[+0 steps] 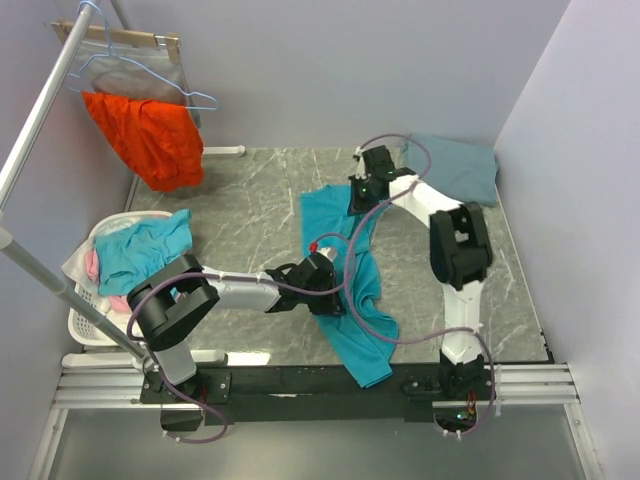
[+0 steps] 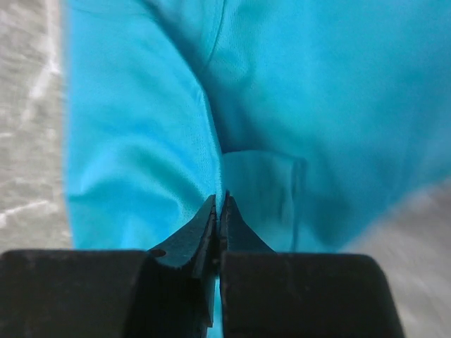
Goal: Fold and stack the t-shirts
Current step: Flatten out the tshirt
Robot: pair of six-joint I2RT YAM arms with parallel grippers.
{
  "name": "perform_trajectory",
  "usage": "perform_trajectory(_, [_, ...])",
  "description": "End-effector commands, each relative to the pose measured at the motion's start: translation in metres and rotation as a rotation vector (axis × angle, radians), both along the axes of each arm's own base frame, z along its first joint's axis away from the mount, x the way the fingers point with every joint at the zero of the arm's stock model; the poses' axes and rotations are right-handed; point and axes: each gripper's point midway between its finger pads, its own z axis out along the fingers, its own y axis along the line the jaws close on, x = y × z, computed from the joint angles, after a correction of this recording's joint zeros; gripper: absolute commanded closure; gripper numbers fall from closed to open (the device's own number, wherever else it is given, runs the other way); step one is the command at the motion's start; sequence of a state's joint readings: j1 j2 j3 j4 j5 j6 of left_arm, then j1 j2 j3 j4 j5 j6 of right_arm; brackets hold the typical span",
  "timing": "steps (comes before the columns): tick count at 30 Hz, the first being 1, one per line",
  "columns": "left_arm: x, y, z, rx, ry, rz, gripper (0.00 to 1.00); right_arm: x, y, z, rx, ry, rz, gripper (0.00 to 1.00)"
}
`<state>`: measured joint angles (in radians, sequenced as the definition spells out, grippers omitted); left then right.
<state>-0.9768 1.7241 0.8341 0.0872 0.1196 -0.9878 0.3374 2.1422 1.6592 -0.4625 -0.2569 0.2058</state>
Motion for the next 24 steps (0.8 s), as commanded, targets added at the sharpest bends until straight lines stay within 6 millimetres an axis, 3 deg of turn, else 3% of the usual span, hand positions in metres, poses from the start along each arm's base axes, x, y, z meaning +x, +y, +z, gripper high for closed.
perform_trajectory(1, [0.022, 0.021, 0.009, 0.026, -0.037, 0.077, 0.99, 0.022, -0.040, 0.112, 0.019, -0.299, -0.163, 1.00])
perform_trajectory(3, [0.026, 0.044, 0.017, 0.041, -0.058, 0.126, 0.99, 0.011, -0.060, 0.126, 0.000, -0.323, -0.215, 1.00])
perform_trajectory(4, [0.039, 0.057, 0.022, 0.039, -0.077, 0.176, 0.99, 0.007, -0.070, 0.130, -0.025, -0.333, -0.243, 1.00])
perform_trajectory(8, [0.044, 0.112, 0.037, 0.097, -0.083, 0.260, 0.99, -0.022, -0.091, 0.148, -0.060, -0.370, -0.297, 1.00])
perform_trajectory(11, [0.062, 0.142, 0.078, 0.117, -0.189, 0.331, 0.99, -0.048, -0.100, 0.160, -0.051, -0.388, -0.319, 1.00])
perform_trajectory(13, [0.072, 0.158, 0.095, 0.145, -0.238, 0.364, 0.99, -0.068, -0.105, 0.176, -0.023, -0.431, -0.331, 1.00])
perform_trajectory(14, [0.080, 0.163, 0.116, 0.136, -0.288, 0.390, 0.99, -0.075, -0.104, 0.184, -0.003, -0.450, -0.324, 1.00])
perform_trajectory(16, [0.085, 0.181, 0.129, 0.174, -0.313, 0.416, 0.99, -0.095, -0.107, 0.211, 0.039, -0.518, -0.320, 1.00])
perform_trajectory(17, [0.091, 0.183, 0.149, 0.154, -0.351, 0.426, 0.99, -0.103, -0.108, 0.221, 0.050, -0.537, -0.316, 1.00])
perform_trajectory(18, [0.093, 0.187, 0.157, 0.163, -0.374, 0.416, 0.97, -0.115, -0.111, 0.243, 0.068, -0.594, -0.313, 1.00])
perform_trajectory(19, [0.094, 0.194, 0.162, 0.184, -0.377, 0.425, 0.94, -0.121, -0.113, 0.252, 0.074, -0.619, -0.310, 1.00])
perform_trajectory(20, [0.097, 0.196, 0.181, 0.171, -0.409, 0.436, 0.91, -0.131, -0.111, 0.260, 0.092, -0.630, -0.284, 1.00])
perform_trajectory(21, [0.097, 0.197, 0.189, 0.179, -0.435, 0.411, 0.84, -0.143, -0.112, 0.281, 0.115, -0.680, -0.264, 1.00])
perform_trajectory(23, [0.096, 0.197, 0.209, 0.163, -0.470, 0.383, 0.70, -0.160, -0.108, 0.294, 0.140, -0.698, -0.232, 1.00])
perform_trajectory(24, [0.095, 0.195, 0.215, 0.163, -0.488, 0.353, 0.59, -0.171, -0.107, 0.309, 0.163, -0.731, -0.211, 1.00])
